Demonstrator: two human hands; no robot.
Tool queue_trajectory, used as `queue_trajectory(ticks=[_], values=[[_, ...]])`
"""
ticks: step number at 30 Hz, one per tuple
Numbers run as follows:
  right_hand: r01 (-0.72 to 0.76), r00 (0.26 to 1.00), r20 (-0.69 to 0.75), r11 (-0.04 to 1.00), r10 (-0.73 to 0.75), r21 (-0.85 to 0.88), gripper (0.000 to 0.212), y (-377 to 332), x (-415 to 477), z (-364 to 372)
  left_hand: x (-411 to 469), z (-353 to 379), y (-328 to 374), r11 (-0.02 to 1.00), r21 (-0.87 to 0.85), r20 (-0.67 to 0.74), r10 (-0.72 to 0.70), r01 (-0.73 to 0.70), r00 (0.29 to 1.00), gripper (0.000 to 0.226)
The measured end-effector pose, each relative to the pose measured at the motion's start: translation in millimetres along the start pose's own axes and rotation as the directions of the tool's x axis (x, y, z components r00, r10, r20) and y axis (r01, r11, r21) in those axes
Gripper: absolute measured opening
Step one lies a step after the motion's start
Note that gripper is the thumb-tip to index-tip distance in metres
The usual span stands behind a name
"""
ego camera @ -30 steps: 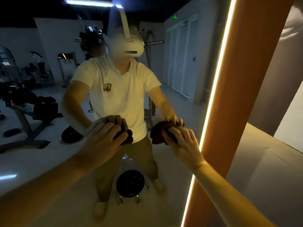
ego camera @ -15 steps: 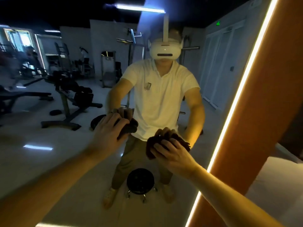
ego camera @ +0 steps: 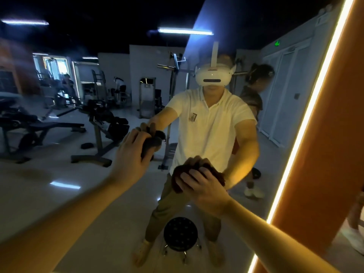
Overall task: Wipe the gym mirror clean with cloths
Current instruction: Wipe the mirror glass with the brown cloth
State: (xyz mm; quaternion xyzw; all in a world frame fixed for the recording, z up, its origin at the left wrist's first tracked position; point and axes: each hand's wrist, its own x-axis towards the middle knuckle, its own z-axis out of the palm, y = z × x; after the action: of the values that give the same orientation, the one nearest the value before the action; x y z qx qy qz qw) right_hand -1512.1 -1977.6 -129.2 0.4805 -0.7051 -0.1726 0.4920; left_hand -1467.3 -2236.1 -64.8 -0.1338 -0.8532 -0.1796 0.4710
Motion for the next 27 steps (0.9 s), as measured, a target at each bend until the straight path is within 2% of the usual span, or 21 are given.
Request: queue_trajectory(ticks=[2, 3, 4, 6, 8, 10, 11, 12, 14, 15, 17, 18, 19, 20, 21, 23, 25, 26, 27], values=[[0.158, 0.987, 0.049, 0.986, -0.155, -0.047, 0.046, 28.9, 10.8, -17.2, 1.8, -0.5, -5.7, 1.0, -0.01, 0.032, -0.003, 0.003, 0.999, 0.035], [0.146, 0.989, 0.004, 0.985, -0.146, -0.093, 0.045, 51.5, 25.6, -27.2, 2.6, -0.6, -7.9, 1.0, -0.018, 0.053, -0.007, 0.008, 0.999, 0.033], [0.056, 0.993, -0.096, 0.989, -0.069, -0.137, 0.043, 77.5, 45.4, -37.9, 3.9, -1.2, -9.3, 1.0, -0.019, 0.07, -0.006, 0.007, 0.998, 0.031], [-0.209, 0.948, -0.275, 0.967, 0.162, -0.148, 0.041, 128.7, 87.2, -57.9, 7.1, -4.3, -9.6, 1.0, -0.012, 0.087, 0.003, -0.002, 0.996, 0.028], [-0.412, 0.864, -0.368, 0.902, 0.343, -0.127, 0.043, 146.9, 116.1, -66.3, 10.6, -9.5, -7.7, 1.0, -0.025, 0.124, 0.017, -0.014, 0.992, 0.026], [-0.5, 0.8, -0.401, 0.865, 0.447, -0.033, 0.044, 123.8, 123.2, -57.6, 13.4, -15.2, -7.8, 0.999, -0.05, 0.133, 0.013, -0.006, 0.991, 0.025], [-0.484, 0.809, -0.378, 0.875, 0.451, 0.008, 0.043, 101.3, 115.5, -44.9, 14.4, -18.0, -8.6, 0.998, -0.065, 0.114, -0.004, 0.012, 0.993, 0.023], [-0.414, 0.852, -0.342, 0.91, 0.397, 0.026, 0.043, 75.9, 103.9, -29.6, 16.4, -21.3, -10.2, 0.996, -0.076, 0.074, -0.03, 0.036, 0.997, 0.022], [-0.181, 0.965, -0.196, 0.983, 0.175, -0.013, 0.045, 26.0, 73.9, -8.3, 20.7, -28.6, -14.7, 0.992, -0.095, -0.001, -0.079, 0.079, 0.997, 0.021], [-0.041, 0.993, -0.113, 0.999, 0.038, -0.027, 0.046, 14.0, 61.9, -4.2, 22.7, -31.8, -16.0, 0.991, -0.101, -0.009, -0.093, 0.092, 0.996, 0.021], [0.147, 0.989, 0.003, 0.987, -0.147, -0.067, 0.044, 27.7, 60.1, -13.0, 26.8, -35.8, -17.1, 0.991, -0.099, 0.023, -0.084, 0.086, 0.996, 0.023], [0.169, 0.986, 0.012, 0.978, -0.168, -0.121, 0.042, 47.4, 69.9, -20.7, 27.8, -36.0, -17.0, 0.992, -0.093, 0.057, -0.08, 0.085, 0.995, 0.023], [0.11, 0.991, -0.052, 0.979, -0.12, -0.169, 0.041, 72.2, 84.2, -30.0, 28.3, -34.9, -16.0, 0.993, -0.081, 0.089, -0.082, 0.089, 0.993, 0.023], [-0.024, 0.988, -0.154, 0.981, -0.006, -0.193, 0.04, 101.2, 101.8, -40.5, 29.8, -33.1, -15.2, 0.993, -0.066, 0.104, -0.094, 0.101, 0.99, 0.023], [-0.177, 0.957, -0.262, 0.965, 0.123, -0.195, 0.04, 130.7, 118.7, -51.6, 30.9, -32.1, -14.8, 0.992, -0.053, 0.103, -0.11, 0.116, 0.989, 0.022], [-0.43, 0.847, -0.41, 0.89, 0.339, -0.153, 0.042, 163.2, 140.9, -67.3, 32.2, -31.6, -15.2, 0.992, -0.034, 0.104, -0.12, 0.124, 0.987, 0.02], [-0.543, 0.763, -0.45, 0.838, 0.463, -0.059, 0.043, 146.4, 146.5, -61.6, 33.4, -34.9, -15.5, 0.993, -0.027, 0.115, -0.115, 0.118, 0.987, 0.018], [-0.552, 0.761, -0.418, 0.834, 0.497, -0.014, 0.043, 122.0, 140.6, -51.9, 33.5, -36.9, -14.6, 0.991, -0.046, 0.105, -0.117, 0.122, 0.988, 0.017], [-0.496, 0.807, -0.362, 0.868, 0.465, 0.009, 0.044, 92.2, 129.2, -38.1, 34.1, -39.2, -13.1, 0.988, -0.079, 0.078, -0.126, 0.132, 0.989, 0.017]])
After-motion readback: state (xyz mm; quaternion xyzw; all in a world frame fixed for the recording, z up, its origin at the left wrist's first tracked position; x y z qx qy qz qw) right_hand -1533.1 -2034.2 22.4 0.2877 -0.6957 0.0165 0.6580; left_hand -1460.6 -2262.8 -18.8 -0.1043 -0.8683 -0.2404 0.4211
